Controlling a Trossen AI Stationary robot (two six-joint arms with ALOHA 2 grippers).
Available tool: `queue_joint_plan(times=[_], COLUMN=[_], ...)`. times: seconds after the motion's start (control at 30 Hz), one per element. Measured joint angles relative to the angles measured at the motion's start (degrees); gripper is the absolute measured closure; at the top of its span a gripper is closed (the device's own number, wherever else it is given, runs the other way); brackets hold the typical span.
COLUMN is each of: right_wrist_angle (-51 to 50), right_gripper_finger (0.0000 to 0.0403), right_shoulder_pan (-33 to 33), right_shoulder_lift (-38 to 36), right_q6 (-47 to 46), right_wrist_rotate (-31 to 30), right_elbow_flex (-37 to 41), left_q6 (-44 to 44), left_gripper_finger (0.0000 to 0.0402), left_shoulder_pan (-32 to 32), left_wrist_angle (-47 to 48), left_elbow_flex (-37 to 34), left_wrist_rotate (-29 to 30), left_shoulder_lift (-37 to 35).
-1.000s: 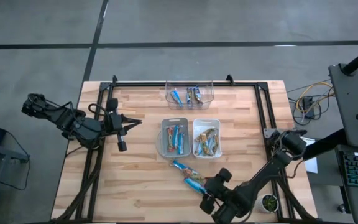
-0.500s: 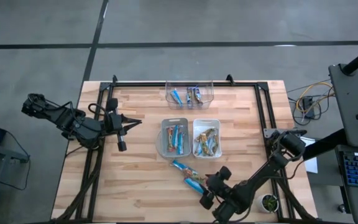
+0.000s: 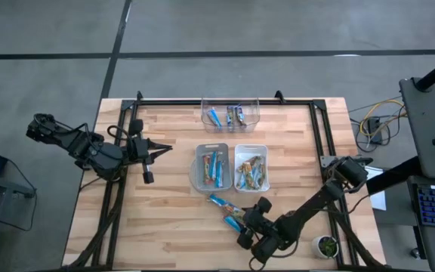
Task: Pick and place Granola Bars by type
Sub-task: Put the red granola bar into the gray bin
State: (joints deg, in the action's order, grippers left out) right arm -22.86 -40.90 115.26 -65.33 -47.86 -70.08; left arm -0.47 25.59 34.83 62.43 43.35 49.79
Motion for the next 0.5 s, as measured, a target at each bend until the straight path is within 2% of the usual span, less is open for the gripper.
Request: queue_joint_plan(times=[0.17, 0.4, 0.5], right_wrist_angle=[0.29, 8.98, 9.42], right_gripper_finger=[0.017, 0.017, 0.0172], right_shoulder_pan=[0.63, 0.65, 0.83], right_shoulder_lift=[0.0, 0.0, 0.0], right_q6=[0.06, 1.81, 2.12], right_wrist_rotate=[0.17, 3.07, 3.42], right_elbow_flex=[1.13, 4.77, 5.94], left_q6=[0.0, 0.0, 0.0], left_gripper_finger=[0.0402, 0.0402, 0.0402], left_shoulder_pan=[-0.01, -0.01, 0.0], left_wrist_angle=[0.0, -0.02, -0.02], left_elbow_flex=[0.0, 0.0, 0.0], left_wrist_rotate=[0.0, 0.01, 0.02], left_shoulder_lift=[-0.01, -0.21, -0.21])
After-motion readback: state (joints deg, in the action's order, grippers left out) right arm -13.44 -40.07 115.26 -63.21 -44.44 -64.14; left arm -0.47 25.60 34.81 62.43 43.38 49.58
